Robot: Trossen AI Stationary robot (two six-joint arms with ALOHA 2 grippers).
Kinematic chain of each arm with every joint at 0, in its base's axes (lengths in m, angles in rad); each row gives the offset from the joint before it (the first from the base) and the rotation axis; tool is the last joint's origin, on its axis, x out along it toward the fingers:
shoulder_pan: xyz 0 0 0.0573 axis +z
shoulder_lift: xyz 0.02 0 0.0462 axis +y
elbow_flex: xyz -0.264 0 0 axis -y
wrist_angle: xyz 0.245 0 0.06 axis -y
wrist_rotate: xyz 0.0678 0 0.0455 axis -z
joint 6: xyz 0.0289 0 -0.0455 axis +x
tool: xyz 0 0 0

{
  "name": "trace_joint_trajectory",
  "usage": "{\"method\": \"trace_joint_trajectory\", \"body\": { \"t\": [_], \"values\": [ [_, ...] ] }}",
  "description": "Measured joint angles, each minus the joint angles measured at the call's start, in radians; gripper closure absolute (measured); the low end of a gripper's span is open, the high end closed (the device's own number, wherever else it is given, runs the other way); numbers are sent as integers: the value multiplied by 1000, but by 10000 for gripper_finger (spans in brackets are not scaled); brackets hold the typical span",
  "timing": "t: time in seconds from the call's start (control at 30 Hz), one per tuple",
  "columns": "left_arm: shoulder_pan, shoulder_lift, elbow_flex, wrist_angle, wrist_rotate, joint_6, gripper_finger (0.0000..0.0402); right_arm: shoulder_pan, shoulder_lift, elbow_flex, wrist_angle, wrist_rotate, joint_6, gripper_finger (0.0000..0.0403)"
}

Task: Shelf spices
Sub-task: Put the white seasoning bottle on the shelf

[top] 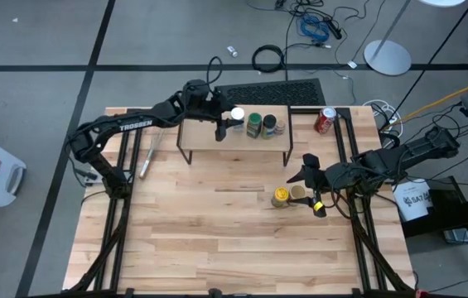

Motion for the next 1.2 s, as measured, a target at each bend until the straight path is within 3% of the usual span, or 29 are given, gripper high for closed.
{"method": "trace_joint_trajectory", "body": {
  "t": [1.2],
  "values": [
    [-93,0,0,-3,44,8,193,0,0,0,-1,-3,14,127]
  ]
}}
